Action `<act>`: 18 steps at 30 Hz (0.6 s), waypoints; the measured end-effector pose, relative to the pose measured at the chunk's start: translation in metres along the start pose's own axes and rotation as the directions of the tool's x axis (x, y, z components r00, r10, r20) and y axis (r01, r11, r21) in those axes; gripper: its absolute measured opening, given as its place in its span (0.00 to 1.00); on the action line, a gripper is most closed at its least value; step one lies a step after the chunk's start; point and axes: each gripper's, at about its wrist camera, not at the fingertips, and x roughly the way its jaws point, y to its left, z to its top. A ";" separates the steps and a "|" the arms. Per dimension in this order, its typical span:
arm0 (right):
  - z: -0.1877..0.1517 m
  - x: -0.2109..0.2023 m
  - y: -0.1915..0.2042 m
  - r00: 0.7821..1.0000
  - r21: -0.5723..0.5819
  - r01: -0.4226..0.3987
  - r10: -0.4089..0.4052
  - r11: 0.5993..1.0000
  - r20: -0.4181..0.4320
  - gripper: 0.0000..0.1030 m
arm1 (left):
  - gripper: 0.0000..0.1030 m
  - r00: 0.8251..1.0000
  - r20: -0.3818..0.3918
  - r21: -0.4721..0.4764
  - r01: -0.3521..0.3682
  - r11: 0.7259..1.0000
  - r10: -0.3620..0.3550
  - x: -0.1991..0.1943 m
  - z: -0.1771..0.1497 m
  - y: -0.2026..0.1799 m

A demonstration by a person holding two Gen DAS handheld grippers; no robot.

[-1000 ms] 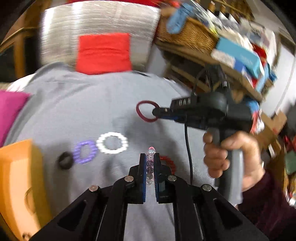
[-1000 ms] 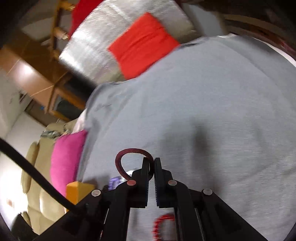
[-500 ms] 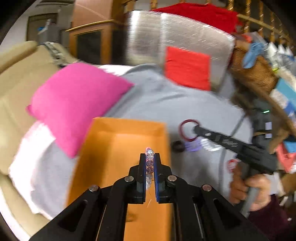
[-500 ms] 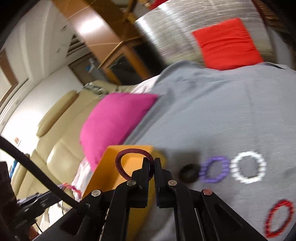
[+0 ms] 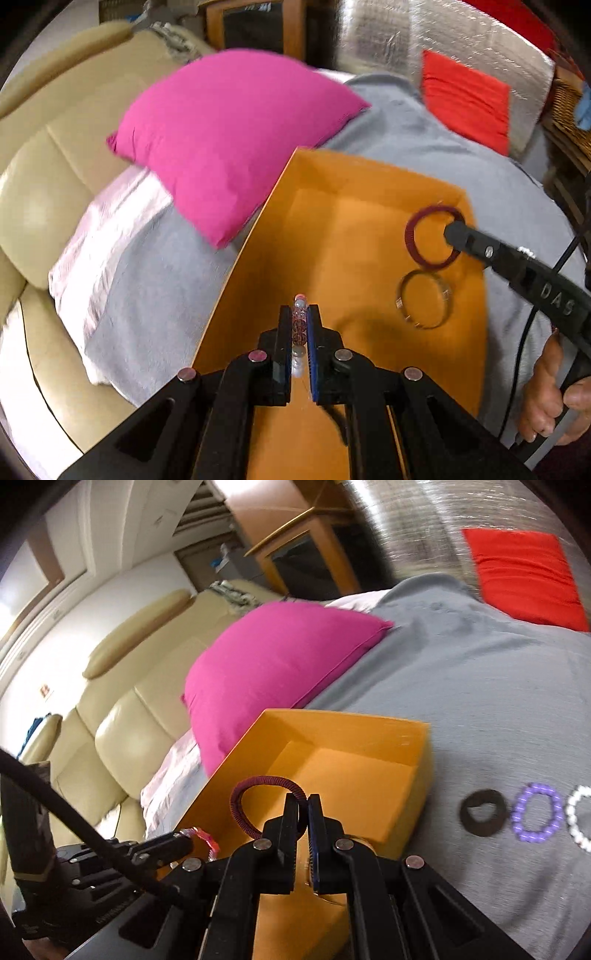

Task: Organize jewelry
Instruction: 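Open both grippers to drop the ring and bracelet into the box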

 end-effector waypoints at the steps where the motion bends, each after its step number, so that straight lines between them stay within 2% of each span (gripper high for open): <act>1: 0.000 0.006 0.005 1.000 -0.010 -0.004 0.004 1.000 -0.007 0.07 | 0.07 1.000 -0.016 -0.005 0.000 1.000 -0.001 0.002 -0.003 0.003; 5: 0.001 0.028 0.020 0.998 -0.029 -0.023 0.021 0.999 -0.058 0.09 | 0.07 0.998 -0.060 -0.027 -0.019 0.999 0.017 0.011 -0.013 0.012; 9: -0.002 0.045 0.026 0.993 -0.027 -0.035 0.032 0.999 -0.111 0.09 | 0.08 0.998 -0.059 -0.025 -0.032 0.999 0.031 0.007 -0.017 0.014; 10: -0.003 0.048 0.025 0.992 -0.014 -0.041 0.039 0.999 -0.120 0.13 | 0.10 0.998 -0.055 -0.020 -0.036 0.999 0.035 0.004 -0.018 0.013; 12: -0.003 0.047 0.020 0.991 0.021 -0.050 0.052 0.999 -0.120 0.22 | 0.33 0.998 -0.037 -0.005 -0.049 0.999 0.049 0.000 -0.020 0.009; 14: -0.002 0.041 0.014 0.992 0.057 -0.074 0.080 0.996 -0.097 0.26 | 0.46 0.997 -0.004 0.008 -0.073 0.997 0.073 -0.005 -0.021 0.005; 17: 0.002 0.029 0.010 0.994 0.081 -0.092 0.097 0.992 -0.058 0.26 | 0.48 0.993 0.059 0.024 -0.105 0.994 0.104 -0.019 -0.018 -0.002; 18: 0.004 0.022 0.007 0.995 0.089 -0.094 0.098 0.992 -0.036 0.26 | 0.52 0.990 0.078 0.029 -0.117 0.993 0.114 -0.024 -0.018 -0.005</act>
